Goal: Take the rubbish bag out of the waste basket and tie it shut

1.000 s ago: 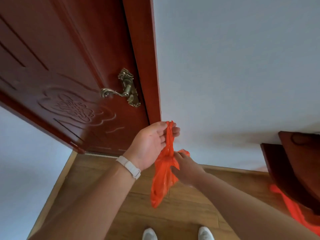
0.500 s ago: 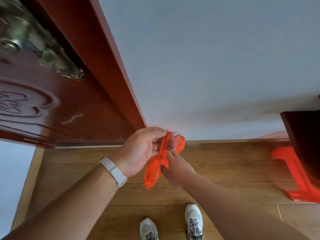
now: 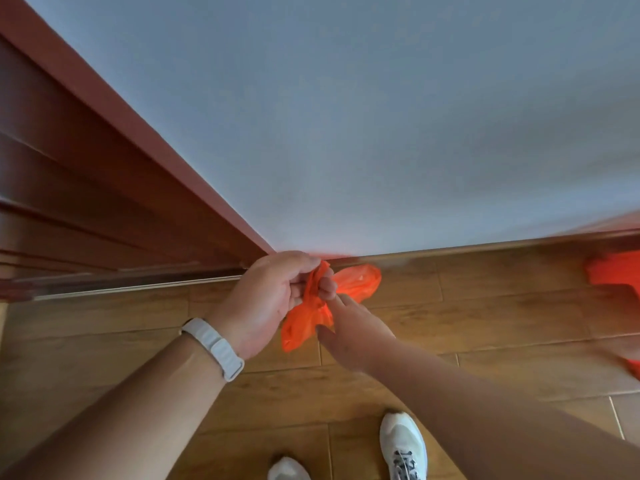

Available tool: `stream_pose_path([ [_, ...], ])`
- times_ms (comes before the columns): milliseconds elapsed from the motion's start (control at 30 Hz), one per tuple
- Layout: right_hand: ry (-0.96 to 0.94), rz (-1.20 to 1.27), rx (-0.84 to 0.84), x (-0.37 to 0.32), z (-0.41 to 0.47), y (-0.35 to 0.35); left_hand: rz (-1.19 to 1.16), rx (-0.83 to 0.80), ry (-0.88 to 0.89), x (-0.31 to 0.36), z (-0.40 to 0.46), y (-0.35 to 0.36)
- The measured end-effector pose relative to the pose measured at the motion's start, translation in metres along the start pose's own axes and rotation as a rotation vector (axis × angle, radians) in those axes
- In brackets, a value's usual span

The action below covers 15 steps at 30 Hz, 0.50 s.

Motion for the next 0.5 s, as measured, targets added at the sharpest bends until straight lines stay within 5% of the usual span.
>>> stream_pose_path([
  [500,0.043,0.082,0.002,0.01,-0.006,-0.034,0.193,0.293,-0.015,-0.023,0.005,-0.039],
])
Point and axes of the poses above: each hand's wrist, its own z-axis towards the middle knuckle, its own y-axis out of the palm, x = y × z, the point moved 4 cm from there along z, towards the middle knuckle, and after that the axes turned 14 degrees about y, right-handed, at the moved point
